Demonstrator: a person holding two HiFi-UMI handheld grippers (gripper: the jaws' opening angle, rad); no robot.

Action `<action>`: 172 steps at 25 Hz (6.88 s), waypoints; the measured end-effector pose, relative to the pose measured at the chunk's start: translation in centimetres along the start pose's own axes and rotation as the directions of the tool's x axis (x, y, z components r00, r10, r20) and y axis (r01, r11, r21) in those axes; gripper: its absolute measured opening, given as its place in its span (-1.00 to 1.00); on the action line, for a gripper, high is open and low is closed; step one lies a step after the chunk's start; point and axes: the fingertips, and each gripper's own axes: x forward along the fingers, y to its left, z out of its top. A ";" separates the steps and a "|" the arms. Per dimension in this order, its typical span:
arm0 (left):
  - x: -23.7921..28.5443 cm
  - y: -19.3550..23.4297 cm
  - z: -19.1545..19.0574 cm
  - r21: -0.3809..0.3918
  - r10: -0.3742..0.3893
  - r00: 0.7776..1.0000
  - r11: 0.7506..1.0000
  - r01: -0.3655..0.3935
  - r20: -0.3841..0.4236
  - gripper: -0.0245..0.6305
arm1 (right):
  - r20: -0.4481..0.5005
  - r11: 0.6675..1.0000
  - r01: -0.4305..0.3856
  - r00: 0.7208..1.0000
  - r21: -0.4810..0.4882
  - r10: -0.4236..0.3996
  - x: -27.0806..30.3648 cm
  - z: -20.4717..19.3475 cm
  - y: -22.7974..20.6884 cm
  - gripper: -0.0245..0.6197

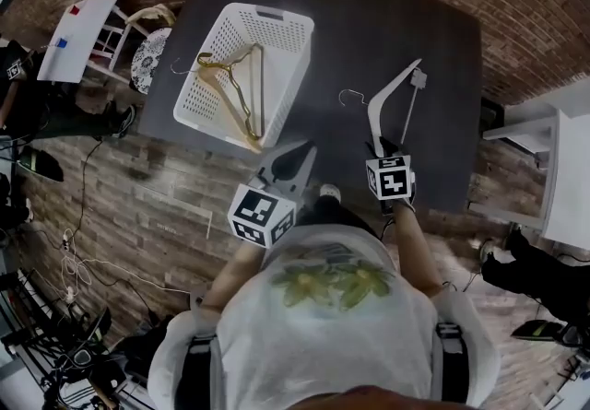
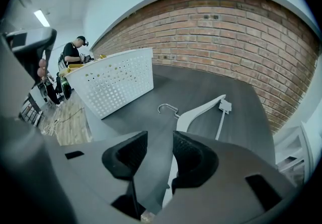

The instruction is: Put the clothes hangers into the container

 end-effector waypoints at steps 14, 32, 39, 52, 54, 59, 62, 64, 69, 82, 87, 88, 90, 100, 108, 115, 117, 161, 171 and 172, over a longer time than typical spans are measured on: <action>0.5 1.5 0.3 -0.030 0.050 0.999 0.998 -0.050 -0.010 -0.84 | -0.113 0.999 0.039 0.993 0.004 -0.038 5.4 -2.0 -3.0 -0.44; 0.7 3.3 0.3 -0.065 0.084 0.996 0.994 -0.085 -0.027 -0.84 | -0.260 0.996 0.081 0.963 0.027 -0.071 9.5 -4.7 -4.6 -0.44; 0.9 3.4 0.3 -0.066 0.076 0.997 0.995 -0.078 -0.023 -0.84 | -0.256 0.993 0.070 0.966 0.093 -0.044 9.4 -4.9 -5.1 -0.44; 0.0 2.9 0.6 -0.058 0.052 0.999 0.997 -0.053 -0.011 -0.84 | -0.253 0.984 0.082 0.967 0.157 -0.040 9.5 -5.1 -5.5 -0.53; -0.4 3.0 0.6 -0.059 0.056 0.998 0.997 -0.056 -0.009 -0.84 | -0.231 0.983 0.070 0.973 0.170 -0.030 9.1 -5.0 -5.3 -0.53; -1.4 3.5 0.3 -0.065 0.068 0.998 0.996 -0.068 -0.008 -0.84 | -0.140 0.965 0.010 0.990 0.263 0.028 7.5 -3.2 -4.0 -0.53; -1.8 3.7 0.2 -0.067 0.070 0.998 0.995 -0.070 -0.005 -0.84 | -0.070 0.944 -0.038 0.995 0.329 0.064 6.5 -1.6 -3.3 -0.53; -2.0 3.7 0.2 -0.067 0.069 0.998 0.995 -0.069 -0.002 -0.84 | -0.027 0.932 -0.068 0.996 0.357 0.083 5.8 -0.7 -2.9 -0.53; -2.4 3.6 0.1 -0.066 0.064 0.998 0.996 -0.063 0.009 -0.84 | 0.075 0.889 -0.160 0.987 0.430 0.141 4.0 1.2 -1.5 -0.54; -3.7 3.6 0.7 -0.061 0.076 0.996 0.995 -0.073 0.045 -0.84 | 0.244 0.869 -0.301 0.945 0.392 0.217 -1.8 6.9 2.0 -0.54; -4.5 3.9 0.8 -0.061 0.092 0.994 0.994 -0.089 0.057 -0.84 | 0.319 0.866 -0.358 0.914 0.349 0.249 -4.4 9.8 3.4 -0.54; -4.6 4.0 0.8 -0.063 0.097 0.994 0.994 -0.093 0.059 -0.84 | 0.331 0.865 -0.368 0.908 0.340 0.256 -4.8 10.3 3.7 -0.54; -4.9 4.1 0.7 -0.067 0.105 0.992 0.993 -0.101 0.064 -0.84 | 0.350 0.865 -0.385 0.897 0.320 0.270 -5.6 11.2 4.2 -0.54; -6.6 4.2 0.3 -0.079 0.144 0.986 0.987 -0.138 0.081 -0.84 | 0.412 0.857 -0.454 0.848 0.242 0.333 -8.7 13.7 7.3 -0.53; -8.5 4.5 -0.3 -0.096 0.163 0.982 0.983 -0.154 0.091 -0.84 | 0.426 0.838 -0.514 0.810 0.185 0.402 -10.8 14.8 10.9 -0.53; -9.9 4.9 -0.7 -0.101 0.169 0.981 0.982 -0.159 0.094 -0.84 | 0.431 0.817 -0.558 0.779 0.147 0.455 -12.1 15.5 13.8 -0.53; -10.3 5.1 -0.8 -0.101 0.172 0.981 0.982 -0.162 0.093 -0.84 | 0.429 0.811 -0.569 0.772 0.137 0.469 -12.3 15.7 14.7 -0.53; -15.7 11.8 0.1 -0.171 0.395 0.910 0.912 -0.371 0.130 -0.84 | 0.223 0.592 -0.788 0.616 0.169 0.756 -6.7 20.4 26.6 -0.53; -14.9 13.1 1.2 -0.175 0.427 0.894 0.898 -0.403 0.136 -0.84 | 0.158 0.571 -0.782 0.615 0.250 0.773 -4.0 21.3 26.1 -0.53; -14.9 13.3 1.1 -0.176 0.432 0.892 0.896 -0.408 0.135 -0.84 | 0.153 0.570 -0.782 0.614 0.252 0.774 -3.8 21.3 26.1 -0.53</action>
